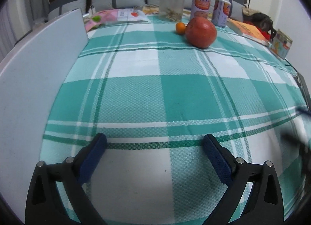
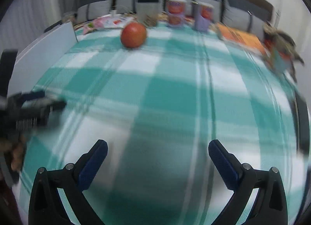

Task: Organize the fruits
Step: 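Reach the right tool to the red apple and grasp it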

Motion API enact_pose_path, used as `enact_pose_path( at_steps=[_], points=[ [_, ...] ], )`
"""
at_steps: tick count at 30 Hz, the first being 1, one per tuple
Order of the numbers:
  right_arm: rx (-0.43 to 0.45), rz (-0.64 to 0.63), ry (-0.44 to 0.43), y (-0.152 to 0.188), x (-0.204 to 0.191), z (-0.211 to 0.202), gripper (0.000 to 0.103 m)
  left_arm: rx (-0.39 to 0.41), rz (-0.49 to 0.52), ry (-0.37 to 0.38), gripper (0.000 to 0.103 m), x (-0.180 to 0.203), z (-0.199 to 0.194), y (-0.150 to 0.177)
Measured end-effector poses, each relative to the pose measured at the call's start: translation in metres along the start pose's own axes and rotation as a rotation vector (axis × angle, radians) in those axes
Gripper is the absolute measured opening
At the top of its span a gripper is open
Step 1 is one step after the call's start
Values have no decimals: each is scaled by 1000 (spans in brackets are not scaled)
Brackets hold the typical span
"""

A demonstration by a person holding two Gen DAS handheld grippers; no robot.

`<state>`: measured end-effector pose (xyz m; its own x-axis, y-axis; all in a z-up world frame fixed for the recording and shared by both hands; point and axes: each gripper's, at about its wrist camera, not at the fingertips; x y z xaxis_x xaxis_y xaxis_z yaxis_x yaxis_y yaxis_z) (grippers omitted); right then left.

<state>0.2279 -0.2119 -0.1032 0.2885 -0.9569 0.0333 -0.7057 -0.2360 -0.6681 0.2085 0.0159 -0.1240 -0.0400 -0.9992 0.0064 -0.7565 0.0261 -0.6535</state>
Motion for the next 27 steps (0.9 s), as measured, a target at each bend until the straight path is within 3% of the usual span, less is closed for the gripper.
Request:
enact_pose_path(
  at_steps=[4, 7, 11, 12, 13, 14, 15, 21, 27],
  points=[
    [58, -85, -82, -81, -10, 46, 103, -2, -6, 3, 102, 0, 1, 0],
    [22, -154, -112, -133, -27, 95, 103, -1, -8, 4, 102, 0, 2, 0],
    [-42, -84, -132, -163, -30, 136, 101, -1, -8, 5, 102, 0, 1, 0],
    [-50, -46, -145, -167, -28, 142, 94, -1, -8, 6, 102, 0, 1, 0],
    [-54, -14, -157, -168, -25, 144, 87, -1, -8, 7, 102, 0, 1, 0],
    [-64, 22, -144, -170, -22, 147, 66, -1, -9, 7, 102, 0, 1, 0],
    [-78, 75, -148, -168, -17, 149, 63, -2, -9, 7, 102, 0, 1, 0],
    [-108, 290, -268, -145, 21, 127, 55, -2, -8, 7, 102, 0, 1, 0],
    [-154, 394, -354, -100, 55, 99, 50, -2, -8, 7, 102, 0, 1, 0]
  ],
)
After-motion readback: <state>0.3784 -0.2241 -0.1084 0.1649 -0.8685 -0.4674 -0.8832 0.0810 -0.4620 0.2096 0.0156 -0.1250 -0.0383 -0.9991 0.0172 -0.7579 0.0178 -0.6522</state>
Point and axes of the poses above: each gripper's, at about its wrist camera, not at the fingertips, and z roughly the way its jaws point, x to its right, y to its underside, and after that the axes turned 5 degrees about x, right-handed
